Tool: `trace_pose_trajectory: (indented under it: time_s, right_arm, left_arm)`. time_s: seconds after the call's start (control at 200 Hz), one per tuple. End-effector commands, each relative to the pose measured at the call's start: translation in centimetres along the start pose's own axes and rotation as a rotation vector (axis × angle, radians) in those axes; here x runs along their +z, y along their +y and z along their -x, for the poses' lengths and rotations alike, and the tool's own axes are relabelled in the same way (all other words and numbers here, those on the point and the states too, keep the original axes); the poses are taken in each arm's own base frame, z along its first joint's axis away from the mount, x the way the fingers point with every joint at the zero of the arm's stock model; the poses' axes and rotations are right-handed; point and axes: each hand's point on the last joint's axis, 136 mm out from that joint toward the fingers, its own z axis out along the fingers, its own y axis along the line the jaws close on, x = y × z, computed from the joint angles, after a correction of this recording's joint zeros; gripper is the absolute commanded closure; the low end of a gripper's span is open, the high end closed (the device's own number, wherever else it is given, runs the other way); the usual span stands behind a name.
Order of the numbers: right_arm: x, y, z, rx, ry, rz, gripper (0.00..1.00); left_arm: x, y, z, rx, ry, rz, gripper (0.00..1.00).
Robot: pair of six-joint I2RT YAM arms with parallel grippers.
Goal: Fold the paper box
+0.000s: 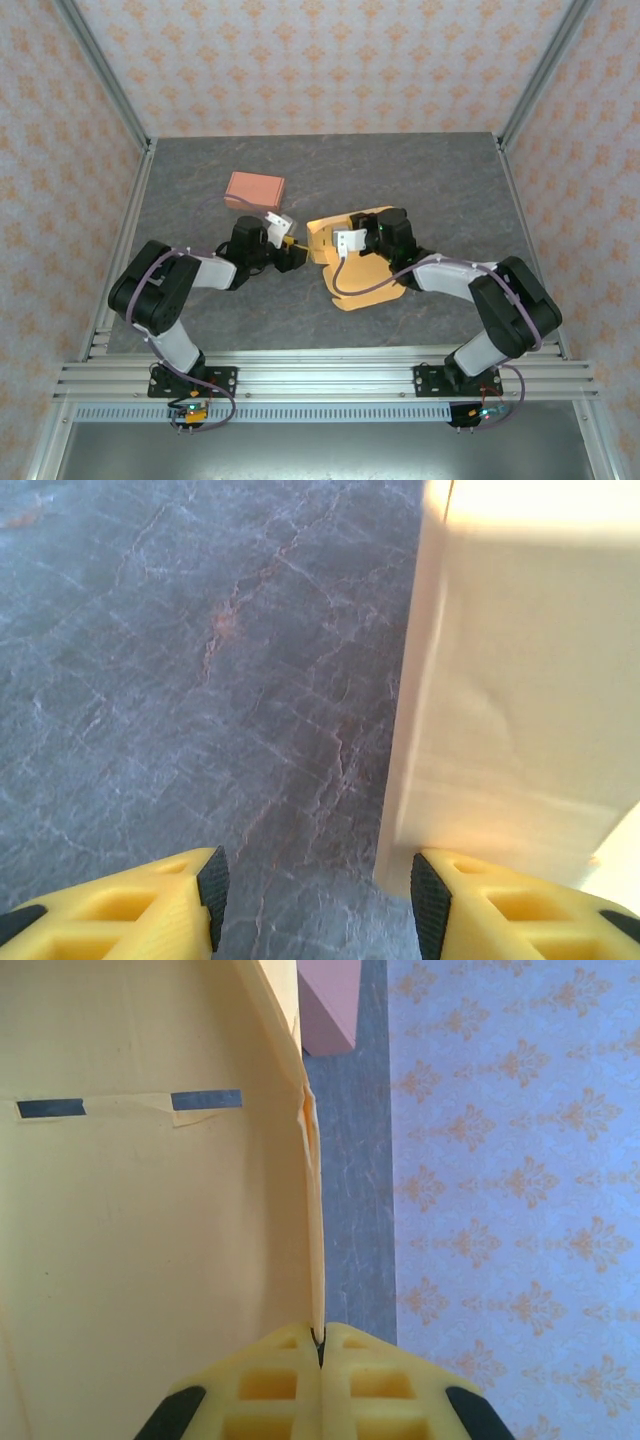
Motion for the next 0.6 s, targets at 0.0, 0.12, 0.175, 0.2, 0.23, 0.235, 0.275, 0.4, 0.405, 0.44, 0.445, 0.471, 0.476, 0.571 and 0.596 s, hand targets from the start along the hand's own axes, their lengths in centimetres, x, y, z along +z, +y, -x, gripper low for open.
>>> trace_pose_trajectory:
  time_s: [0.0, 0.12, 0.175, 0.2, 0.23, 0.235, 0.275, 0.4, 0.405, 0.44, 0.445, 0.471, 0.476, 0.571, 0.596]
  right_arm:
    - [-0.2, 0.0, 1.1, -0.03, -0.007, -0.047, 1.0]
    - [0.1, 0.9, 1.5, -0.031, -0.004, -0.039, 1.0]
    - [0.1, 1.0, 1.7, -0.03, -0.009, -0.038, 1.0]
    - [0.1, 0.9, 1.7, -0.03, -0.01, -0.041, 1.0]
    - [0.1, 0.8, 1.8, -0.026, -0.01, -0.047, 1.0]
    - [0.0, 0.8, 1.8, -0.026, -0.011, -0.048, 1.0]
    - [0.0, 0.7, 1.8, -0.018, -0.009, -0.053, 1.0]
    - [-0.3, 0.3, 1.9, 0.01, -0.01, -0.072, 1.0]
    - [-0.3, 0.4, 1.9, 0.01, -0.01, -0.07, 1.0]
    - [-0.4, 0.2, 2.0, 0.019, -0.011, -0.078, 1.0]
    - [-0.4, 0.2, 2.0, 0.02, -0.01, -0.079, 1.0]
    - [-0.4, 0.1, 2.1, 0.025, -0.011, -0.084, 1.0]
    - [-0.4, 0.1, 2.1, 0.028, -0.011, -0.084, 1.0]
    - [-0.5, 0.3, 2.5, 0.037, -0.007, -0.092, 1.0]
    - [-0.5, 0.4, 2.6, 0.036, -0.007, -0.091, 1.0]
  left_arm:
    - [0.4, -0.6, 3.1, 0.083, -0.096, -0.034, 0.46]
    - [1.4, -1.8, 3.3, 0.107, -0.072, -0.077, 0.49]
    - [2.0, -2.5, 3.0, 0.123, -0.049, -0.089, 0.5]
    - [2.3, -2.8, 2.9, 0.129, -0.039, -0.094, 0.5]
    - [2.6, -3.2, 2.7, 0.133, -0.025, -0.098, 0.51]
    - [2.6, -3.2, 2.6, 0.133, -0.023, -0.099, 0.51]
    - [2.8, -3.8, 2.6, 0.139, -0.021, -0.106, 0.52]
    - [2.6, -4.9, 3.0, 0.139, -0.039, -0.117, 0.53]
    - [2.6, -5.0, 3.0, 0.139, -0.038, -0.117, 0.53]
    - [2.6, -5.1, 3.0, 0.14, -0.036, -0.114, 0.54]
    - [2.7, -5.1, 3.0, 0.141, -0.037, -0.113, 0.54]
    - [2.7, -5.2, 3.1, 0.142, -0.037, -0.11, 0.54]
    - [2.8, -5.2, 3.0, 0.143, -0.036, -0.111, 0.54]
    - [3.5, -4.3, 2.8, 0.131, -0.022, -0.061, 0.58]
    - [3.6, -3.8, 2.9, 0.122, -0.026, -0.035, 0.59]
